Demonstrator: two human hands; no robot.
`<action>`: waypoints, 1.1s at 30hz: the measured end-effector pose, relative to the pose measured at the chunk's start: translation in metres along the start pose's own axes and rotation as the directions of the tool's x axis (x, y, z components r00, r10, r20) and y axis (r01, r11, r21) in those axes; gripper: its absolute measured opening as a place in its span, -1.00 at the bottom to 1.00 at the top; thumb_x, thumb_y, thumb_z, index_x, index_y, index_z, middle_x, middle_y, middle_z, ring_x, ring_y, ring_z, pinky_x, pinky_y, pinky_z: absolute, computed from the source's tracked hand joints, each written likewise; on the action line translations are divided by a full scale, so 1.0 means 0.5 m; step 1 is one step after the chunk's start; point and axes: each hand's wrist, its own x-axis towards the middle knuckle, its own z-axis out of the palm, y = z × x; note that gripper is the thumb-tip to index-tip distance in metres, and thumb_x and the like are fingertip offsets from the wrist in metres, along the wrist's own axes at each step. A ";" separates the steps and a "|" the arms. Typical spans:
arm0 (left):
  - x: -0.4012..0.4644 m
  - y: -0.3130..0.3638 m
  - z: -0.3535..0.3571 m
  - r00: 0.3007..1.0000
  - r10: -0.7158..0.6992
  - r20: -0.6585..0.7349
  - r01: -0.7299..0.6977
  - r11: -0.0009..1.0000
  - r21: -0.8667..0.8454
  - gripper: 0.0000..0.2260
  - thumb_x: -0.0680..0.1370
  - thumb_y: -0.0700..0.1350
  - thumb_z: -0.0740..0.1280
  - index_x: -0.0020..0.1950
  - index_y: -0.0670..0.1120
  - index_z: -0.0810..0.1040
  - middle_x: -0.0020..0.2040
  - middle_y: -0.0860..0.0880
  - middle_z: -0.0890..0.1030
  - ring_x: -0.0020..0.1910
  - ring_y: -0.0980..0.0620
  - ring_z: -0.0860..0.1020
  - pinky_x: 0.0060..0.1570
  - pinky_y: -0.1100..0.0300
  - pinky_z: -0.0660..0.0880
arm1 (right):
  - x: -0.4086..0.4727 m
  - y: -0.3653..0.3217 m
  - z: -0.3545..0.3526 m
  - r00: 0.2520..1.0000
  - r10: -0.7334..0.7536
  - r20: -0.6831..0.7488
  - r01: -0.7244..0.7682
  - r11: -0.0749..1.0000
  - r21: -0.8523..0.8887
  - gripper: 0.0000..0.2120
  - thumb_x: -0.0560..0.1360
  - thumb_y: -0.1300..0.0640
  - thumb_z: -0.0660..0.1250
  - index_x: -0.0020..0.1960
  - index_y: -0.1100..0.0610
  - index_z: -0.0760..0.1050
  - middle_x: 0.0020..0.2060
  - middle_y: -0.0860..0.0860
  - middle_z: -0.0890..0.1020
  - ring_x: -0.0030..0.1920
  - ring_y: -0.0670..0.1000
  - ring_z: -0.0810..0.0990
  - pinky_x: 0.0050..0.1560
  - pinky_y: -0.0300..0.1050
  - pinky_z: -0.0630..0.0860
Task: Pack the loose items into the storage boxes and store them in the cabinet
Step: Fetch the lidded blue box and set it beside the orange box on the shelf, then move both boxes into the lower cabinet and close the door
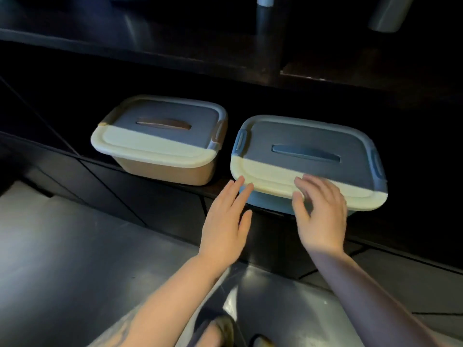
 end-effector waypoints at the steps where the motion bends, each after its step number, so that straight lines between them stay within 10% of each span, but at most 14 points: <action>1: -0.035 -0.022 -0.003 0.996 -0.084 -0.003 0.084 0.996 -0.043 -0.56 0.59 -0.10 0.19 0.47 0.06 0.25 0.50 0.08 0.22 0.48 0.16 0.14 0.43 0.25 0.11 | -0.029 -0.022 0.017 0.997 -0.067 -0.026 0.068 0.996 0.050 -0.75 0.48 0.14 0.28 0.13 0.13 0.59 0.16 0.04 0.58 0.22 0.11 0.47 0.28 0.02 0.32; 6: -0.133 -0.160 -0.012 0.864 -0.496 0.082 0.502 0.845 -0.183 -0.64 0.59 -0.23 0.17 0.37 0.01 0.39 0.34 0.06 0.44 0.31 0.11 0.39 0.31 0.21 0.32 | -0.140 -0.123 0.125 0.939 -0.284 0.191 0.252 0.951 0.177 -0.69 0.36 0.34 0.38 0.07 0.13 0.64 0.15 0.04 0.61 0.21 0.08 0.53 0.32 0.01 0.35; 14: -0.018 -0.349 0.024 0.817 -0.417 0.398 0.524 0.826 -0.208 -0.58 0.56 -0.30 0.15 0.42 -0.07 0.35 0.39 -0.05 0.41 0.34 0.05 0.39 0.31 0.26 0.28 | -0.085 -0.182 0.339 0.693 0.069 0.718 0.038 0.991 -0.132 -0.38 0.52 0.25 0.14 0.54 0.10 0.04 0.52 0.01 0.10 0.50 0.00 0.07 0.49 -0.09 -0.03; 20: 0.024 -0.416 0.041 0.741 -0.336 0.582 0.572 0.769 -0.284 -0.50 0.58 -0.25 0.17 0.49 0.04 0.19 0.42 0.00 0.35 0.37 0.04 0.35 0.37 0.13 0.31 | -0.117 -0.221 0.380 0.792 0.191 0.579 0.102 0.894 -0.436 -0.28 0.48 0.13 0.21 0.54 0.13 -0.06 0.48 0.02 0.15 0.49 0.05 0.07 0.50 0.06 -0.11; 28: -0.001 -0.435 0.038 0.708 -0.242 0.664 0.636 0.627 -0.450 -0.52 0.61 -0.20 0.16 0.49 0.11 0.19 0.44 0.03 0.34 0.40 0.08 0.32 0.40 0.07 0.26 | -0.175 -0.223 0.393 0.882 0.179 0.436 -0.073 0.966 -0.249 -0.25 0.35 0.34 0.29 0.51 0.18 0.15 0.47 0.04 0.25 0.50 0.06 0.10 0.49 -0.04 -0.14; 33: -0.082 -0.434 0.019 0.740 -0.224 0.634 0.584 0.682 -0.441 -0.82 0.62 0.00 0.15 0.16 0.17 0.47 0.03 0.09 0.57 0.06 0.15 0.52 0.02 0.31 0.44 | -0.251 -0.239 0.347 0.922 0.118 0.368 -0.072 0.988 -0.138 -0.49 0.40 0.26 0.28 0.36 0.20 0.41 0.26 0.09 0.48 0.30 0.12 0.41 0.43 0.05 0.19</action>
